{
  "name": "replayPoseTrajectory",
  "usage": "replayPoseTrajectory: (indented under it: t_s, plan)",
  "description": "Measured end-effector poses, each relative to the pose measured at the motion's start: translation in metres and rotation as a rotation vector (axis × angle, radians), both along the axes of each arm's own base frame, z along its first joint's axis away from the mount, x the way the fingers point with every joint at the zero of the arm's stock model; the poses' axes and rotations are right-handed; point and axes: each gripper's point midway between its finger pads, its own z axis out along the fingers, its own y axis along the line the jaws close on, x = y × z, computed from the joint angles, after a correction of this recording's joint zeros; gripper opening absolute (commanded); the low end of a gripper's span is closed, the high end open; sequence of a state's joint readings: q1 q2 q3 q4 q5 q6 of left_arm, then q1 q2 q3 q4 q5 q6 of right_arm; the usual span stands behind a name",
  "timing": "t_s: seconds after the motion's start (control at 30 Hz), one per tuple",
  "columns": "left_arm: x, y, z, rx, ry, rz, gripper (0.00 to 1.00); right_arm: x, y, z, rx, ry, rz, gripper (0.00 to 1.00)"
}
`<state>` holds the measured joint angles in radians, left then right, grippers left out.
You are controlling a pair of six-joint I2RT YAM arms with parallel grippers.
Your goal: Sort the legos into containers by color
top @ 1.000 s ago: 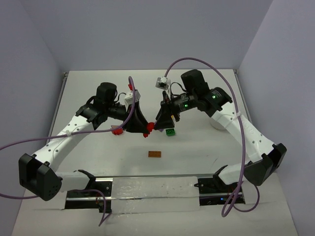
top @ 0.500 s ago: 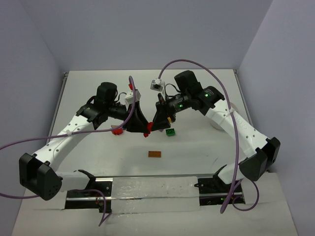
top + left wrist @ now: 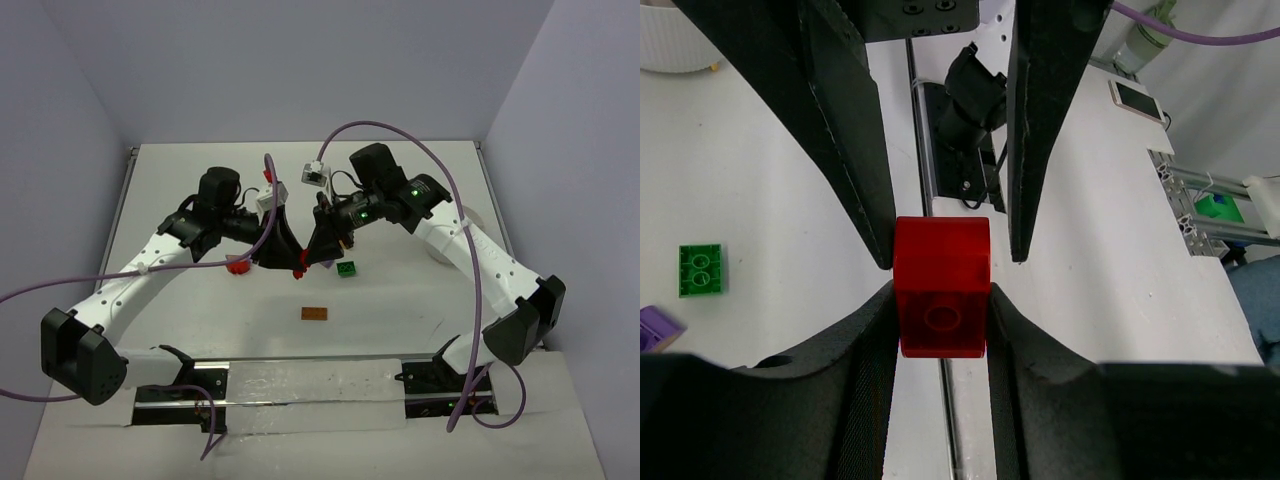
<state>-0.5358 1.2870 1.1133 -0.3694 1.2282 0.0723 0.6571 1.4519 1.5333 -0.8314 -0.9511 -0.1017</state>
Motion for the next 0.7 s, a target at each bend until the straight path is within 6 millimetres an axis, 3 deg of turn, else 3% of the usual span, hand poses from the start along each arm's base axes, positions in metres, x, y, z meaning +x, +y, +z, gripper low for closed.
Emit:
replayPoseTrajectory:
  t_s: [0.2,0.27,0.33,0.4,0.57,0.6,0.7]
  plan:
    - [-0.001,0.000,0.000,0.002,0.013,-0.001,0.01,0.003,0.000,-0.003,-0.009,-0.009,-0.006,0.33]
    - [-0.001,0.000,0.000,0.003,0.014,0.000,0.05,0.003,0.000,-0.003,-0.009,-0.013,-0.006,0.19]
    - [0.000,0.000,0.000,0.003,0.014,0.001,0.21,0.003,0.000,-0.003,-0.010,-0.014,-0.006,0.02]
    - [0.000,0.000,0.000,0.004,0.014,0.003,0.37,0.003,0.000,-0.003,-0.011,-0.016,-0.007,0.00]
    - [0.007,0.000,-0.005,0.029,0.008,0.044,0.94,0.007,-0.003,-0.006,-0.029,-0.031,-0.023,0.00]
    - [0.009,0.001,-0.007,0.038,0.007,0.059,0.99,0.008,-0.005,-0.007,-0.036,-0.035,-0.031,0.00]
    - [0.023,0.011,-0.012,0.061,0.008,0.120,0.99,0.018,-0.022,-0.008,-0.058,-0.062,-0.083,0.00]
